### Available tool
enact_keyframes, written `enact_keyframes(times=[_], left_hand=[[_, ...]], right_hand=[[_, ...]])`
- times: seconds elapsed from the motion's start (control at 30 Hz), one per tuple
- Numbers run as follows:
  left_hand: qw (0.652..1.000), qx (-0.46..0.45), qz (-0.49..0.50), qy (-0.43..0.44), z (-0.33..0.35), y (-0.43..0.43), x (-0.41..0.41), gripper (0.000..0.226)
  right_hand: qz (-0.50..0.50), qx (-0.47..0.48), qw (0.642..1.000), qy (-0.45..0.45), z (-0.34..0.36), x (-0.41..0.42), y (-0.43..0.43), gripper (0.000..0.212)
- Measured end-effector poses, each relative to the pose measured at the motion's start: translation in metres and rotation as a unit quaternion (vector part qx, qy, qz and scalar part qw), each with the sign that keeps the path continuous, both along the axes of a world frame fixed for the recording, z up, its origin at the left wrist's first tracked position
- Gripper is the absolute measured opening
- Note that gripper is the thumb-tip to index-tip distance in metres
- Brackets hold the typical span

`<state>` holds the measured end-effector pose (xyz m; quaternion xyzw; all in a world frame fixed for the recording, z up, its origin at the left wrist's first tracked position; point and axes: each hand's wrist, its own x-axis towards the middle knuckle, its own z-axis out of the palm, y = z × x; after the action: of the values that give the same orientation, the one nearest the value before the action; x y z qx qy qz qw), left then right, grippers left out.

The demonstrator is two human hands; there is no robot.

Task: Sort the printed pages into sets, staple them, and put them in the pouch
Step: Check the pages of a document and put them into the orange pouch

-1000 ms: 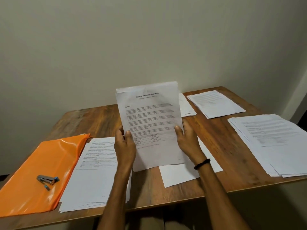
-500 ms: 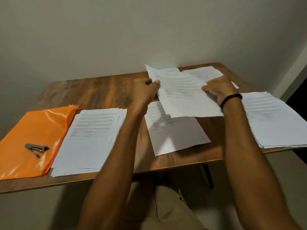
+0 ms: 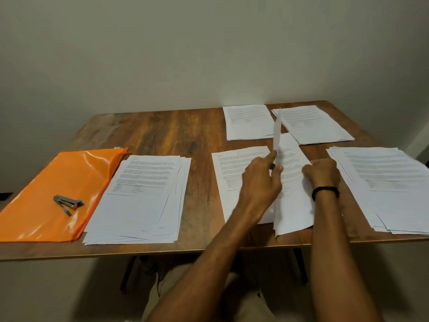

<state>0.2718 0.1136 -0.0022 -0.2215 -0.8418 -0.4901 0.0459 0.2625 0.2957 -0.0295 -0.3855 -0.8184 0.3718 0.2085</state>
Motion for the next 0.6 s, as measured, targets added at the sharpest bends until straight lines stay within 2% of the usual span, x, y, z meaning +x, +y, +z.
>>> enact_keyframes(times=[0.23, 0.43, 0.53, 0.6], left_hand=[[0.99, 0.095, 0.085, -0.058, 0.002, -0.019, -0.015, 0.035], [0.982, 0.078, 0.137, -0.107, -0.024, -0.053, -0.042, 0.016], [0.981, 0.039, 0.133, -0.137, -0.032, -0.061, -0.049, 0.026], [0.979, 0.012, 0.129, -0.158, -0.035, -0.064, -0.054, 0.03]], right_hand=[[0.056, 0.023, 0.997, 0.042, -0.001, -0.011, -0.01, 0.017], [0.091, 0.033, 0.995, 0.036, -0.01, -0.028, -0.037, 0.016], [0.084, 0.036, 0.996, 0.016, -0.016, -0.035, -0.045, 0.027], [0.08, 0.041, 0.996, 0.003, -0.017, -0.036, -0.047, 0.02]])
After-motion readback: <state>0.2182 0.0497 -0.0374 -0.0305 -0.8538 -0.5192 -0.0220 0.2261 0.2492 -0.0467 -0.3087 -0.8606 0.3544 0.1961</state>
